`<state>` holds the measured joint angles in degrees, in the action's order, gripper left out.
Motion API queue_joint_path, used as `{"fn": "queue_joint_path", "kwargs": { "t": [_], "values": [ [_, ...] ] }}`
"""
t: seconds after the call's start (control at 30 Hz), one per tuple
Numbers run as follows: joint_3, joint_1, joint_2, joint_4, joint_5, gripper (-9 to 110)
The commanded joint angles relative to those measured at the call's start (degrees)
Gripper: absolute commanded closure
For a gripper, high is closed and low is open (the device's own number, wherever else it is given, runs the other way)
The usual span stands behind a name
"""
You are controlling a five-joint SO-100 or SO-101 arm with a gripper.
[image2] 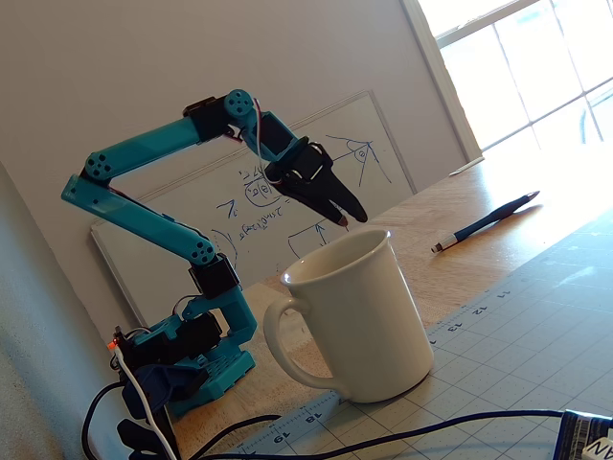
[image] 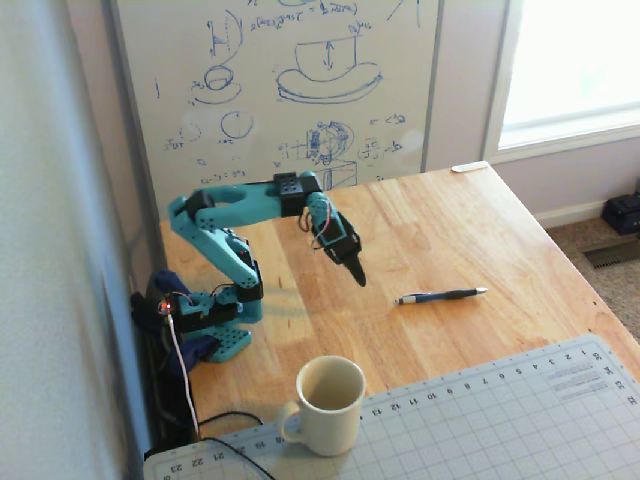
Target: Grasp a pen and put it in a mug.
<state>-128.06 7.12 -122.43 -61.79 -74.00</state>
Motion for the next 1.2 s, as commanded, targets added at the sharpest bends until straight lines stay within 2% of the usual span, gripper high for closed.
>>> {"fn": "queue_joint_path", "kwargs": {
  "t": [0.0, 0.2, 0.5, 1.17],
  "values": [
    [12.57, -0.62, 10.72, 7.12, -11.51, 81],
    [23.12, -0.62, 27.6, 19.78, -18.46, 81],
    [34.8, 0.26, 45.35, 33.31, -18.9, 82],
    [37.09, 1.58, 56.78, 35.86, -18.81, 82]
  ]
}}
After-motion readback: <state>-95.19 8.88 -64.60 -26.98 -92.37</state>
